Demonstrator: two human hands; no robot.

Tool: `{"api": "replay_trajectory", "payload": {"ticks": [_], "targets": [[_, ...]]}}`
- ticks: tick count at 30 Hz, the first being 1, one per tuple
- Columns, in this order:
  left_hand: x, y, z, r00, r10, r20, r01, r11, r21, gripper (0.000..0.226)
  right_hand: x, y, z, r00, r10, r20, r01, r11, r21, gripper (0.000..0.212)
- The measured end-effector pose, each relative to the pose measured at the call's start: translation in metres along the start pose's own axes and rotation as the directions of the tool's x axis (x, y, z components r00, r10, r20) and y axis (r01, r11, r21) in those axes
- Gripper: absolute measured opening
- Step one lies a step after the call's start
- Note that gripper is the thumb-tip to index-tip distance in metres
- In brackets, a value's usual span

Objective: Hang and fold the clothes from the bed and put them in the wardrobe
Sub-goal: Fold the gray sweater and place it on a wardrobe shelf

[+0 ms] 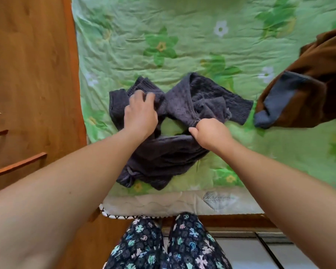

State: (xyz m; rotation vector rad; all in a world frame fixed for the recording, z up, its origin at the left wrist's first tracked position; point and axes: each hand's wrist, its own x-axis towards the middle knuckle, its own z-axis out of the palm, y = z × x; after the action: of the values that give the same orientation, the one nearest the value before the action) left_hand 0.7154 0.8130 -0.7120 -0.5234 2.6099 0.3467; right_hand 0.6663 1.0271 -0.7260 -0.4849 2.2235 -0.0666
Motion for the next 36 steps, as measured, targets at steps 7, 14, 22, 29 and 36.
{"api": "replay_trajectory", "payload": {"ticks": [7,14,22,29,36], "targets": [[0.058,-0.040,0.006,0.901,-0.214,0.377,0.265,0.960,-0.090,0.101,-0.011,0.014,0.029,0.998,-0.011,-0.059,0.010,1.000,-0.027,0.028],[0.008,-0.044,-0.022,0.899,-0.017,0.437,0.219,0.883,-0.416,0.044,-0.019,-0.031,0.000,0.965,-0.079,-0.250,0.026,0.978,-0.208,0.042],[-0.092,-0.024,-0.176,0.861,0.501,0.089,-0.414,0.792,-0.449,0.021,-0.070,-0.098,-0.114,0.942,-0.297,-0.154,0.332,0.883,0.332,0.102],[-0.153,-0.010,-0.308,0.796,0.578,-0.178,-0.605,0.769,-0.206,0.034,-0.175,-0.113,-0.225,0.818,-0.372,-0.439,0.481,0.861,0.166,0.031],[-0.174,-0.014,-0.366,0.840,0.405,-0.360,-0.362,0.914,0.183,0.016,-0.237,-0.093,-0.277,0.771,-0.249,-0.587,0.386,0.914,0.120,0.017]]}}
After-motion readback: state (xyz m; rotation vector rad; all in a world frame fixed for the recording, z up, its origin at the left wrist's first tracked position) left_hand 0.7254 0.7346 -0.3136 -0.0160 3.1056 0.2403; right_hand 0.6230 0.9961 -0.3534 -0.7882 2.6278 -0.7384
